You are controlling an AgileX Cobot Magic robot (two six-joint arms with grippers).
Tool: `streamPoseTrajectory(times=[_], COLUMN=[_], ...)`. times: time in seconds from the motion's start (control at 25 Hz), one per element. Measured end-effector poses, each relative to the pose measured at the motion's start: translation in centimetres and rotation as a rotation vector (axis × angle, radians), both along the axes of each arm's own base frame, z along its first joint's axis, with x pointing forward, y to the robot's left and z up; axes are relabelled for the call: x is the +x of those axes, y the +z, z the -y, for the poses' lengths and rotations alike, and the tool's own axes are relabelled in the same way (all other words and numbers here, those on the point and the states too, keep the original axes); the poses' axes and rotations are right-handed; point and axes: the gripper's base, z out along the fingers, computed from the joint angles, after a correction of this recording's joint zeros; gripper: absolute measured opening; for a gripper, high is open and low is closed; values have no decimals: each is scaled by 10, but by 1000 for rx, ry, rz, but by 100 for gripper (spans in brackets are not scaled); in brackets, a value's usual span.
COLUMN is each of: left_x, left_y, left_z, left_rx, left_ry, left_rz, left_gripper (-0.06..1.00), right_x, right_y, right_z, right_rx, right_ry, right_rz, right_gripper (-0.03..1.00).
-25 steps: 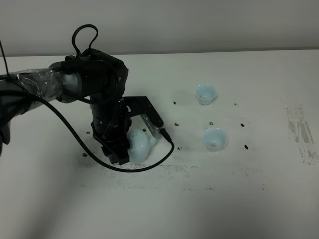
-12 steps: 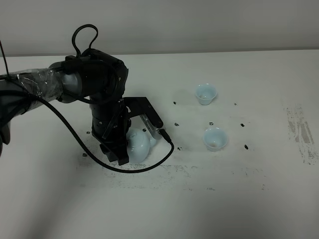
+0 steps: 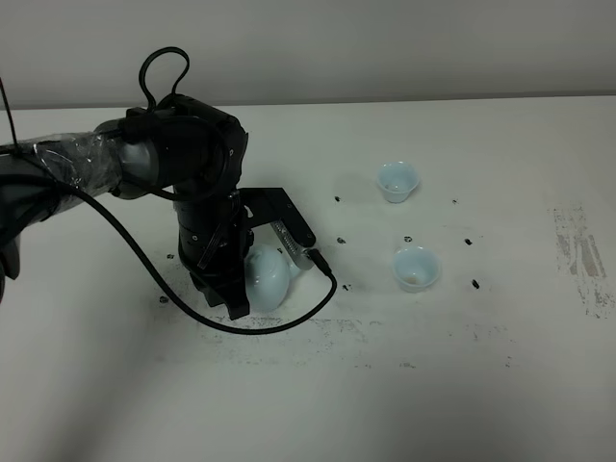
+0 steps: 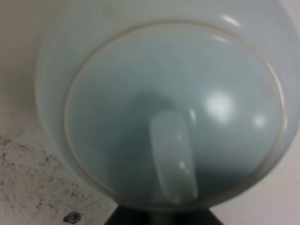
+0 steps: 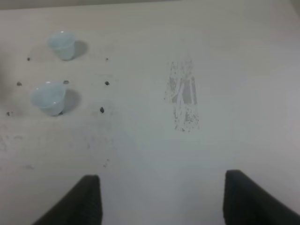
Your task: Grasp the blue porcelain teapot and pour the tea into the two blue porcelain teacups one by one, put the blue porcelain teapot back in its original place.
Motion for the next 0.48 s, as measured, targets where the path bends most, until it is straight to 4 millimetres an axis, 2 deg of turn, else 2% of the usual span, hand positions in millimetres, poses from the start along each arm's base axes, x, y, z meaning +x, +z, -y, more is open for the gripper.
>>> streamPoseTrajectory(times=[0.48], left_x=[-1], left_y=[9], left_z=[0], left_rx=[-2], left_ry=[42], left_rz=[14], left_gripper=[5], right_x=[0], right_y=[0], right_z=[0], right_rx=[0], right_ry=[0], right_rz=[0], right_gripper=[53])
